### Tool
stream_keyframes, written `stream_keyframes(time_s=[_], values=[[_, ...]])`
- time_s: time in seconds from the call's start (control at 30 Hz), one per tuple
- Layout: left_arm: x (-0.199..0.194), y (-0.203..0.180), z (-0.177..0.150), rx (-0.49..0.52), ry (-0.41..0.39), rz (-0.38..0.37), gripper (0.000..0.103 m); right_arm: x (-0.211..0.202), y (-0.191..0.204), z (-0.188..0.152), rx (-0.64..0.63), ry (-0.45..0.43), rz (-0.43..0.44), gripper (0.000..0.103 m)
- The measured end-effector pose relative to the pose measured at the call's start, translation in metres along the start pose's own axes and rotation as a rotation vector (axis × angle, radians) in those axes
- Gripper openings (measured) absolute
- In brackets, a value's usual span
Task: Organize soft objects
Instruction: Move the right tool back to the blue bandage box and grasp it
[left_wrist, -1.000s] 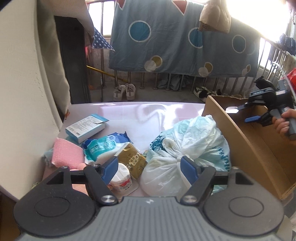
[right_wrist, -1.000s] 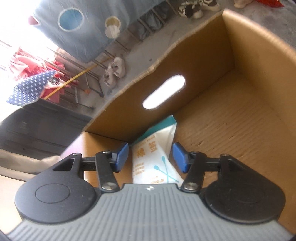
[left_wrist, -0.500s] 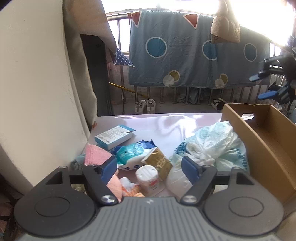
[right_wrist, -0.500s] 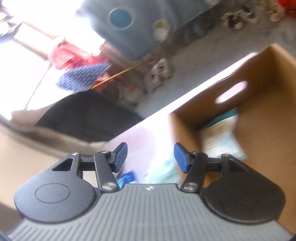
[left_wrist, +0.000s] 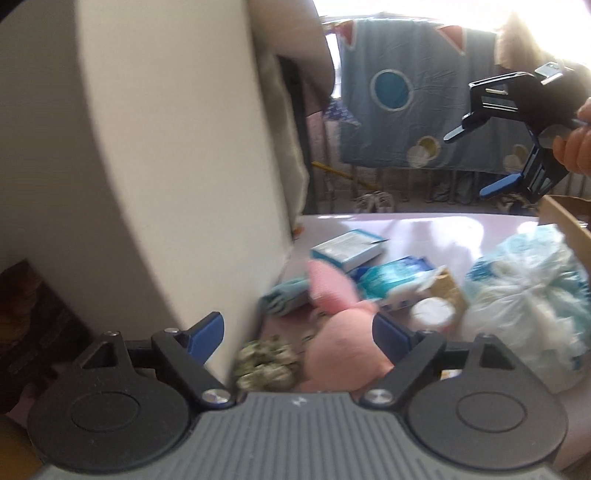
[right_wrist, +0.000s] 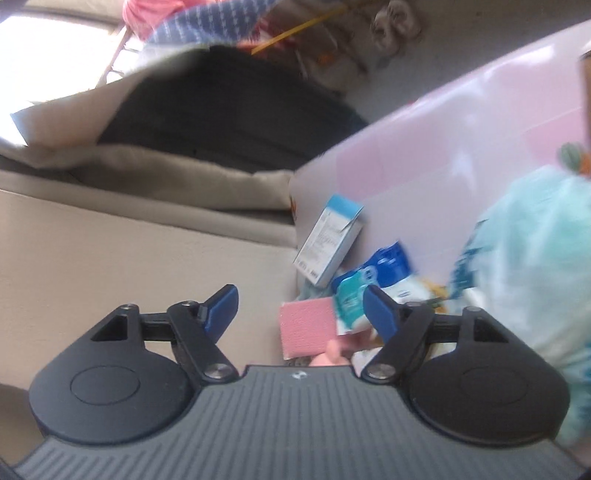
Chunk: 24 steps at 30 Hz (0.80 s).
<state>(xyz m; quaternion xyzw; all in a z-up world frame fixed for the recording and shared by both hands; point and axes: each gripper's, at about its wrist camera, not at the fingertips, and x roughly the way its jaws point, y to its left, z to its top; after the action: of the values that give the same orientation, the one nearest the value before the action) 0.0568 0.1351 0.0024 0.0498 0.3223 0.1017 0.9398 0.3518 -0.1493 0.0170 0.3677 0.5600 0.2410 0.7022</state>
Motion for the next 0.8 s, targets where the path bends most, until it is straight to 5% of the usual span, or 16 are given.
stream_keyframes(time_s=[0.37,0.8], values=[[0.030,0.100,-0.035,-0.162,0.097,0.131,0.089,0.183,-0.004,0.037,0.152,0.096,-0.184,0.079],[0.059,0.131,-0.056,-0.222,0.162,0.141,0.089,0.253,-0.008,0.040,0.232,0.071,-0.302,0.076]])
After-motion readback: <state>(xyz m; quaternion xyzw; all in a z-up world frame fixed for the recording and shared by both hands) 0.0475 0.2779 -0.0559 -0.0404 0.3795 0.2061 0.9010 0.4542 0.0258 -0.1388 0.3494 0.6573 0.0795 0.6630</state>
